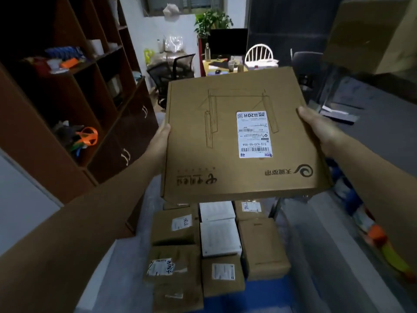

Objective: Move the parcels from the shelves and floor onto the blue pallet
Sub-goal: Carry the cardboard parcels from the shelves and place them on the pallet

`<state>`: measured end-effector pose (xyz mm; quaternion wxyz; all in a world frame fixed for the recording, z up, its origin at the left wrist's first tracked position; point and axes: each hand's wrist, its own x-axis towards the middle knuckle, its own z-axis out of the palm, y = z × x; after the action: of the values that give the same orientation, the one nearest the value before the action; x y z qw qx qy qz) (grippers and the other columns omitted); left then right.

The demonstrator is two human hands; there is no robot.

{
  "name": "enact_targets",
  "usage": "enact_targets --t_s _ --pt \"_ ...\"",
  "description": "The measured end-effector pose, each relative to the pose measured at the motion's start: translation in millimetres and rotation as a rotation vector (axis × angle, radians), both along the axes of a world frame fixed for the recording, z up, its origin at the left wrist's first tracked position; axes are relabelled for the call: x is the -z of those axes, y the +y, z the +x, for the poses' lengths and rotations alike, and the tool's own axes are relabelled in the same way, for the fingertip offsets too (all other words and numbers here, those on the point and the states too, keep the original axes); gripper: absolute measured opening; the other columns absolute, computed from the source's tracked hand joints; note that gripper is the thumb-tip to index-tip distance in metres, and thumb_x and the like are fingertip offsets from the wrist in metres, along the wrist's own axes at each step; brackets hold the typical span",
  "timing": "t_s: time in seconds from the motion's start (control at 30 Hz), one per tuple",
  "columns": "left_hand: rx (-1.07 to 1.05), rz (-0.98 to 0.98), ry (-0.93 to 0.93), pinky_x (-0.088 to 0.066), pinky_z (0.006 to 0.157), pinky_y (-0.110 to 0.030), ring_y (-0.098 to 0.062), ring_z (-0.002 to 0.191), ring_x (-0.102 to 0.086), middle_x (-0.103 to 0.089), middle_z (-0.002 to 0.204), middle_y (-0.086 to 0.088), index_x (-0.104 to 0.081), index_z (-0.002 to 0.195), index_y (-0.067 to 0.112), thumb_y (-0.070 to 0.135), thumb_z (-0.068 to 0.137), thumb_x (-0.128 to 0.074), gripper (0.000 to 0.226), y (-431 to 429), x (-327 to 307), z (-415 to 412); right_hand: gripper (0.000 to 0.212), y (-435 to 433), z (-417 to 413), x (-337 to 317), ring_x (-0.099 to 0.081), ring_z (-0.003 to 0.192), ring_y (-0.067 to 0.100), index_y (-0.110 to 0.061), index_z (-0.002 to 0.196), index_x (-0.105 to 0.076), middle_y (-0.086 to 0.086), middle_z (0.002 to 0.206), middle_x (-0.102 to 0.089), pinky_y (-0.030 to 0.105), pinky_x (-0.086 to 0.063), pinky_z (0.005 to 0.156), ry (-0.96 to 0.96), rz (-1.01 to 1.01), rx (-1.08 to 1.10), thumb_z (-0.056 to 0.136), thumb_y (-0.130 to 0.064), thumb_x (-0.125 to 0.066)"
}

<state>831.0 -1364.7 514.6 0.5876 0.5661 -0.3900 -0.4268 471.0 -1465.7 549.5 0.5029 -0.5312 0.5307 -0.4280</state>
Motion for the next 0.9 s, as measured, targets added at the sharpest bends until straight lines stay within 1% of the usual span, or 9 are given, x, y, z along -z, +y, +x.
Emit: enact_targets --t_s 0.2,0.3,0.37,0.43,0.53,0.6,0.7,0.83,0.9 --pt "-0.004 0.146 -0.043 -0.05 0.1 -0.048 -0.022 0.123 -0.058 -0.053 0.142 0.002 -0.04 0.142 0.047 0.045 0.104 -0.035 0.038 -99 120 -4 0.043 -122 0 117 -0.066 0.095 0.008 -0.041 0.134 -0.056 -0.008 0.117 -0.068 0.02 -0.051 0.07 0.034 0.129 0.012 0.092 -0.042 -0.062" --pt "-0.043 0.249 -0.081 -0.042 0.108 -0.05 -0.02 0.128 -0.052 -0.049 0.145 0.003 -0.039 0.147 0.039 0.045 0.104 -0.034 0.043 -137 206 9 0.045 -165 7 201 -0.065 0.088 0.005 -0.041 0.132 -0.056 -0.011 0.113 -0.068 0.019 -0.05 0.065 0.092 0.204 0.023 0.088 -0.046 -0.065" --pt "-0.067 0.317 -0.112 -0.039 0.111 -0.049 -0.021 0.132 -0.047 -0.045 0.149 0.002 -0.037 0.149 0.036 0.049 0.103 -0.034 0.048 -160 269 21 0.047 -190 12 267 -0.062 0.088 0.002 -0.042 0.135 -0.053 -0.015 0.113 -0.064 0.02 -0.051 0.069 0.155 0.237 0.0 0.089 -0.046 -0.064" --pt "-0.073 0.412 -0.104 -0.039 0.11 -0.05 -0.023 0.134 -0.045 -0.041 0.152 0.002 -0.034 0.15 0.038 0.055 0.1 -0.036 0.052 -178 336 32 0.049 -212 17 340 -0.062 0.106 0.015 -0.042 0.139 -0.049 -0.009 0.128 -0.059 0.035 -0.053 0.09 0.192 0.285 -0.045 0.092 -0.044 -0.062" --pt "-0.041 0.475 -0.028 -0.054 0.093 -0.039 -0.014 0.117 -0.057 -0.048 0.138 0.012 -0.031 0.147 0.048 0.054 0.099 -0.038 0.049 -195 427 36 0.047 -234 21 440 -0.054 0.122 0.026 -0.045 0.139 -0.047 -0.002 0.139 -0.054 0.049 -0.043 0.106 0.266 0.326 -0.075 0.094 -0.045 -0.058" --pt "-0.042 0.519 0.002 -0.056 0.069 -0.021 0.002 0.096 -0.059 -0.05 0.12 0.02 -0.028 0.146 0.05 0.049 0.099 -0.043 0.049 -204 480 35 0.045 -243 21 499 -0.054 0.121 0.026 -0.047 0.137 -0.047 -0.002 0.137 -0.056 0.047 -0.043 0.106 0.298 0.353 -0.065 0.094 -0.044 -0.058" --pt "-0.047 0.54 0.07 -0.055 0.057 -0.016 0.003 0.087 -0.06 -0.051 0.109 0.026 -0.025 0.15 0.046 0.04 0.097 -0.055 0.061 -216 548 35 0.045 -254 21 576 -0.058 0.116 0.025 -0.046 0.136 -0.049 -0.003 0.131 -0.061 0.045 -0.046 0.102 0.251 0.389 -0.088 0.094 -0.036 -0.06" --pt "-0.067 0.529 -0.03 -0.054 0.092 -0.039 -0.021 0.119 -0.056 -0.046 0.146 0.006 -0.022 0.153 0.039 0.04 0.099 -0.053 0.063 -234 614 37 0.044 -278 25 650 -0.056 0.119 0.023 -0.039 0.14 -0.048 -0.002 0.13 -0.061 0.043 -0.044 0.103 0.243 0.403 -0.117 0.099 -0.026 -0.053" --pt "-0.109 0.521 -0.038 -0.048 0.102 -0.045 -0.025 0.126 -0.051 -0.043 0.15 0.001 -0.022 0.154 0.035 0.035 0.101 -0.05 0.06 -243 637 35 0.043 -297 29 667 -0.057 0.116 0.018 -0.039 0.138 -0.05 -0.008 0.127 -0.062 0.036 -0.047 0.093 0.234 0.408 -0.126 0.1 -0.02 -0.051"
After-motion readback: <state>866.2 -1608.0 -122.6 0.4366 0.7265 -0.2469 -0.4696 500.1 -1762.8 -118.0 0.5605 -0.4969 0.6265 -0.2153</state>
